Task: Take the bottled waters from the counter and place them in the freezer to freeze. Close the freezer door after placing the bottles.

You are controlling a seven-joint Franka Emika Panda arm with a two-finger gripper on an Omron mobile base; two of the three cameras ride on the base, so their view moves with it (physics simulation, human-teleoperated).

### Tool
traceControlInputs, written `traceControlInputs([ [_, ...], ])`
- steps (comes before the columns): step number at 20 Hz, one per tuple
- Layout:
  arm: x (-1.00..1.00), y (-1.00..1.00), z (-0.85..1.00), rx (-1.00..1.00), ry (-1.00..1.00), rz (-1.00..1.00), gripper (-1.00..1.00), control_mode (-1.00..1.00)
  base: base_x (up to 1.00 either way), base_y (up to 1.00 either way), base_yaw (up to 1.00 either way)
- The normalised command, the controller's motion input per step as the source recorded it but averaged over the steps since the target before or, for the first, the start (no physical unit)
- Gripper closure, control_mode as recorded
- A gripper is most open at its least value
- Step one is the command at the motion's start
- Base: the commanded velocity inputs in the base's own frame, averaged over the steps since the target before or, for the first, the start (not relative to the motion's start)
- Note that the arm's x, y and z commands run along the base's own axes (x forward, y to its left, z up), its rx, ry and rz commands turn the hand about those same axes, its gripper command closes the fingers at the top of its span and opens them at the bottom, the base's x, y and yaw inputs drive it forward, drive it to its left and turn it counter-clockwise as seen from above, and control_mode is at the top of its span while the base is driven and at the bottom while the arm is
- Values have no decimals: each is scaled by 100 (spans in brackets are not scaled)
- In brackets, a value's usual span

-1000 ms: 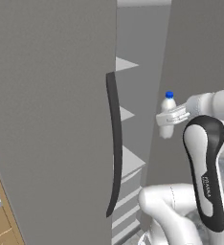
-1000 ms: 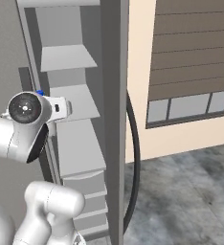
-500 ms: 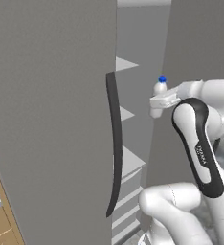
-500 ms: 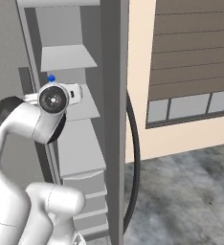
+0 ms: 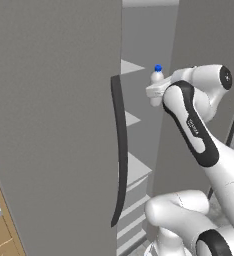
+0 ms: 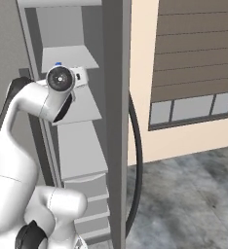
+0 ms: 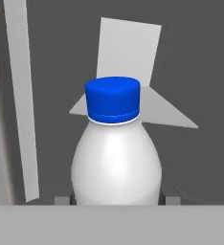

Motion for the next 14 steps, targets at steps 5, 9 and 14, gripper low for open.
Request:
traceControlInputs([
  [5, 37, 24, 3, 1, 0, 0, 100, -100, 0, 0, 0],
  [9, 32, 34, 17, 0, 0, 0, 100, -100, 0, 0, 0],
  [14, 27, 9, 28, 0, -3, 0, 100, -100, 0, 0, 0],
])
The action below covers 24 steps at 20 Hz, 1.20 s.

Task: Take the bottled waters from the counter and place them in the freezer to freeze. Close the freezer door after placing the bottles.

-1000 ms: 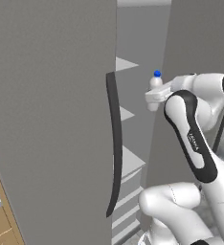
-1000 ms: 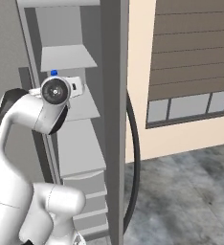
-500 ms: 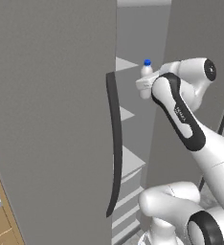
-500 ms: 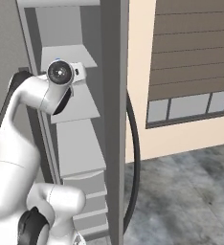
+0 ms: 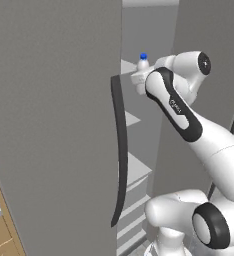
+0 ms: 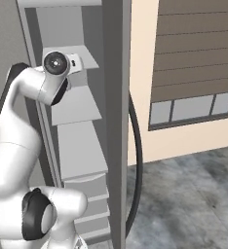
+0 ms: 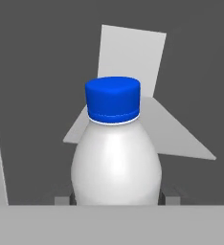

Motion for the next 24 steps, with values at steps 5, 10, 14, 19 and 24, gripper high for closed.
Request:
traceControlInputs([
  [5, 33, -1, 13, 0, 0, 1, 100, -100, 0, 0, 0],
  [10, 46, 0, 1, 0, 0, 1, 100, -100, 0, 0, 0],
  [14, 53, -3, 0, 0, 0, 3, 100, -100, 0, 0, 0],
  [19, 52, -2, 0, 0, 0, 0, 100, -100, 0, 0, 0],
  [24, 45, 2, 11, 0, 0, 0, 100, -100, 0, 0, 0],
])
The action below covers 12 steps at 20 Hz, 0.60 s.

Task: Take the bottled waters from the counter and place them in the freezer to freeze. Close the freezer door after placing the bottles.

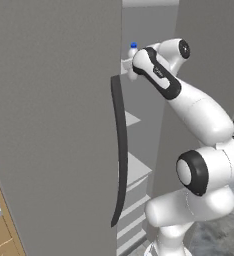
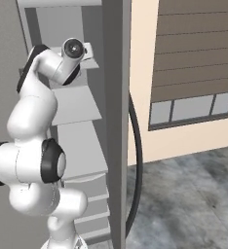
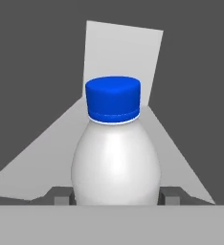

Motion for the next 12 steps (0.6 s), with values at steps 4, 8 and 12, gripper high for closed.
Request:
traceControlInputs([
  [4, 28, 6, 24, 3, 0, 0, 100, -100, 0, 0, 0],
  [8, 20, 0, 26, 6, -4, 3, 100, -100, 0, 0, 0],
  [12, 32, 1, 4, 0, -3, 4, 100, -100, 0, 0, 0],
])
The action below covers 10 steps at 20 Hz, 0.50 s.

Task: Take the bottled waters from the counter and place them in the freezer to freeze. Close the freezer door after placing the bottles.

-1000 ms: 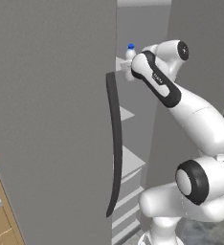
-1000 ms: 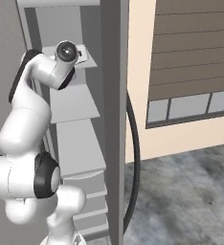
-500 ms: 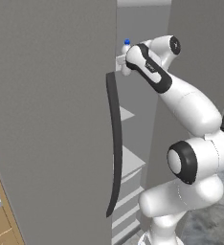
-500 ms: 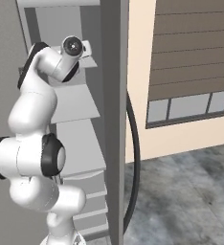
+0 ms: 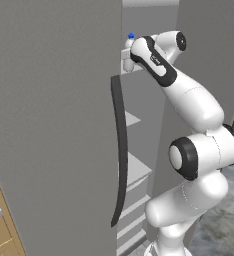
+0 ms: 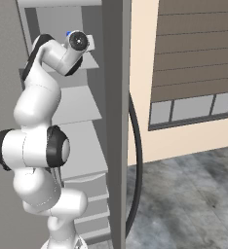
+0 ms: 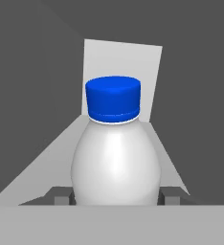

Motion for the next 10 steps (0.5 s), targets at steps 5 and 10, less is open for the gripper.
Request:
traceControlInputs([
  [5, 31, 3, -9, 0, -3, 3, 100, -100, 0, 0, 0],
  [10, 17, 1, -24, 1, -7, 3, 100, -100, 0, 0, 0],
])
